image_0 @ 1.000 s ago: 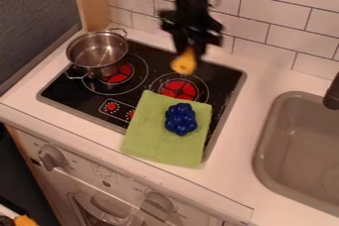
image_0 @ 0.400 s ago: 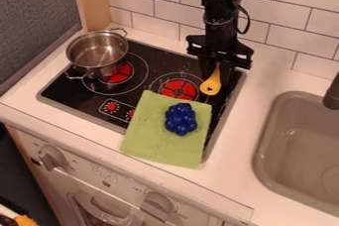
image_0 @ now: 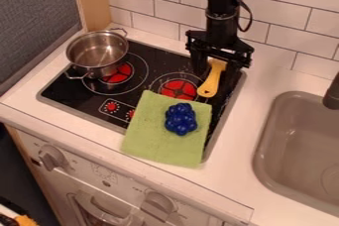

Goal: Moved the yellow brush on the right top of the burner

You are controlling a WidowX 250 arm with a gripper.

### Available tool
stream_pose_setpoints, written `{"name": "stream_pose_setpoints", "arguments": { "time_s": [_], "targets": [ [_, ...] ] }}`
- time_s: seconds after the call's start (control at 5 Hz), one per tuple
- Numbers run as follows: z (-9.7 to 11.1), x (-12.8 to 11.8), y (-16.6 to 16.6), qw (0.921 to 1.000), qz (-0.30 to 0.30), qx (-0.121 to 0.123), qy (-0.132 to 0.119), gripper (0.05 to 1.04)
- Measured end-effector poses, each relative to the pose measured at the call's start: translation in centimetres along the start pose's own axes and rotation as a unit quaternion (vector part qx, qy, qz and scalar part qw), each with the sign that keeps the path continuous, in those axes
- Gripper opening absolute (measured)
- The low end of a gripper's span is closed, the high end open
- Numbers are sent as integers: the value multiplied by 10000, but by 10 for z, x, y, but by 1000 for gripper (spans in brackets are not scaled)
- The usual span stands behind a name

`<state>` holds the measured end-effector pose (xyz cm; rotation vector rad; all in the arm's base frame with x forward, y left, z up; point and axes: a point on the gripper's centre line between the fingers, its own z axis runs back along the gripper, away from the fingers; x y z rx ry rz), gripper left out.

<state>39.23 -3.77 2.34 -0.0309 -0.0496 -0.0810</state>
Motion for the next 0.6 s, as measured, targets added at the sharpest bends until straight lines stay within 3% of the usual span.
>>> {"name": "stream_pose_setpoints", "arguments": {
  "time_s": [0.2, 0.6],
  "targets": [
    [33, 1, -7, 9996, -96, 125, -220, 1005],
    [40, -11, -12, 9995, -239, 52, -210, 1000]
  ]
}}
